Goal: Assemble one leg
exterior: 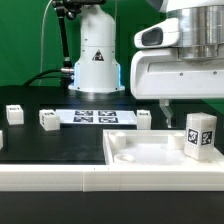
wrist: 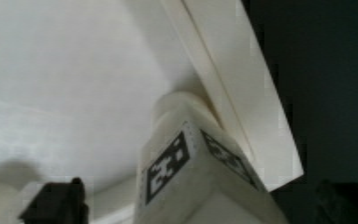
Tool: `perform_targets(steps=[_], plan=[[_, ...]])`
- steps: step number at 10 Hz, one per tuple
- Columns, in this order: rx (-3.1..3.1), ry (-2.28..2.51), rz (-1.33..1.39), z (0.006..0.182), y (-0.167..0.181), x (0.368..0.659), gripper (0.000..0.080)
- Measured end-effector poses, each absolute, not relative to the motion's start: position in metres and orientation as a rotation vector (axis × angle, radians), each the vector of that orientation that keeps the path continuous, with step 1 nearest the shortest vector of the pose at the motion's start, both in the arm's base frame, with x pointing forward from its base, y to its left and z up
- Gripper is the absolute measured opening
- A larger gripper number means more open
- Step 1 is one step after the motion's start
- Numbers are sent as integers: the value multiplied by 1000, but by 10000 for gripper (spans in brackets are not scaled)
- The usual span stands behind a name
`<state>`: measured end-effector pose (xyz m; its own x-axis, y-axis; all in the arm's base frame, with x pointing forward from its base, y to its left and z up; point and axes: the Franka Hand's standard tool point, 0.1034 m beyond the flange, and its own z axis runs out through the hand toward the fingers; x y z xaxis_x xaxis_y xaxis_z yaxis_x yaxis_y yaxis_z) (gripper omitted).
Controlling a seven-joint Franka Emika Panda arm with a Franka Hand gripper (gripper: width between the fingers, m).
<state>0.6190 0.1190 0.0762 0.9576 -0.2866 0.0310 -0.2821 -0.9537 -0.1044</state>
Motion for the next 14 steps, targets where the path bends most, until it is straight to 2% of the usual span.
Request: perform_targets(steps=[4,6,7,8,9,10,11,14], plan=[[-3097,-164,-86,80,121,625,649],[-3089,-294,-132,79,119,627,649],[-3088,-298,-132,78,119,627,540],[-3089,-296,-131,78,119,627,389],[-3089,-280,-131,78,119,627,389],[-3090,-264,-130,78,119,627,290],[-3090,-263,-130,78,118,627,290],[-3044,351,-140,77,116,627,290]])
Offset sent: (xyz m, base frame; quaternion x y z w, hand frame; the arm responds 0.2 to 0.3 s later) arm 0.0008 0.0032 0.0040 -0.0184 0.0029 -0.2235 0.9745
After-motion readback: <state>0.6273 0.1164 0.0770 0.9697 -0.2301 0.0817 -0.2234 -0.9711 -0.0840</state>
